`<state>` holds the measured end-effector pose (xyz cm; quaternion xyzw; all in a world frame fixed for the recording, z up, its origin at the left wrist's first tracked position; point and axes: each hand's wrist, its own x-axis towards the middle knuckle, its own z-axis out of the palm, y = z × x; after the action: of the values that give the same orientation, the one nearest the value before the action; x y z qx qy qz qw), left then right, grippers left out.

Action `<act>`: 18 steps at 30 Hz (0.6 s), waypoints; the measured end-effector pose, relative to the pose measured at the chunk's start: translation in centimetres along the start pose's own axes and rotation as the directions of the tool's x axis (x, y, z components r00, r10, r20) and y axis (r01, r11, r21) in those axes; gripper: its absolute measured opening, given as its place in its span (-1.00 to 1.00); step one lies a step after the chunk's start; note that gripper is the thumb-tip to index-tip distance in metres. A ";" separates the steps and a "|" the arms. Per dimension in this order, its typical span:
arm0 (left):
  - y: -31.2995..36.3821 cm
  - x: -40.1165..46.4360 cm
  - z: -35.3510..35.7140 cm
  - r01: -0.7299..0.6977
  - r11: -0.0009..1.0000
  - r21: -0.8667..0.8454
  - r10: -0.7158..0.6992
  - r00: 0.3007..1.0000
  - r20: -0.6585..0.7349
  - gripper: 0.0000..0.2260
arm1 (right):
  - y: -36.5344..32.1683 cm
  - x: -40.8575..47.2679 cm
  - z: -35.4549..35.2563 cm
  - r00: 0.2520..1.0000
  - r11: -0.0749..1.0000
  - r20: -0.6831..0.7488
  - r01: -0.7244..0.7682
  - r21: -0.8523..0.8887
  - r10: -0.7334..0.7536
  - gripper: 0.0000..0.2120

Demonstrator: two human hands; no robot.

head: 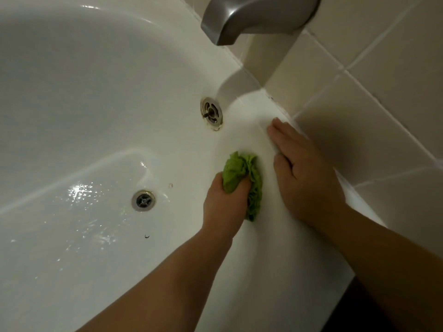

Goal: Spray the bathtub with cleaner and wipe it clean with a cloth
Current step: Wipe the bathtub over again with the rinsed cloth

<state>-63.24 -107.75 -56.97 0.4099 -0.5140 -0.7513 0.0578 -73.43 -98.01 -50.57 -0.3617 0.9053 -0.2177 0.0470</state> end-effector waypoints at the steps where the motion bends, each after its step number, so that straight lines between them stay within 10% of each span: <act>1: -0.1 -0.5 -0.1 -0.005 1.000 0.010 0.004 1.000 0.027 -0.91 | -0.1 -0.1 0.0 1.000 1.000 0.007 -0.008 0.003 0.008 -0.48; 5: 0.4 -1.6 0.1 -0.175 0.983 0.048 0.172 0.983 0.072 -0.87 | -0.4 -0.2 -0.1 1.000 1.000 0.004 -0.020 0.013 0.020 -0.46; 10: -1.5 -2.0 -1.3 0.049 0.984 0.168 -0.056 0.998 0.035 -0.84 | -0.9 -1.0 0.0 0.999 0.999 0.006 -0.035 -0.042 0.035 -0.46; 18: -2.0 -1.8 -1.5 -0.083 0.984 0.160 0.066 0.992 0.109 -0.89 | -1.5 -1.4 -0.2 0.998 0.993 0.028 -0.056 -0.104 0.059 -0.44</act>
<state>-60.36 -107.04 -57.80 0.3544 -0.5915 -0.7238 0.0251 -71.46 -98.01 -49.86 -0.3409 0.9245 -0.1633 0.0485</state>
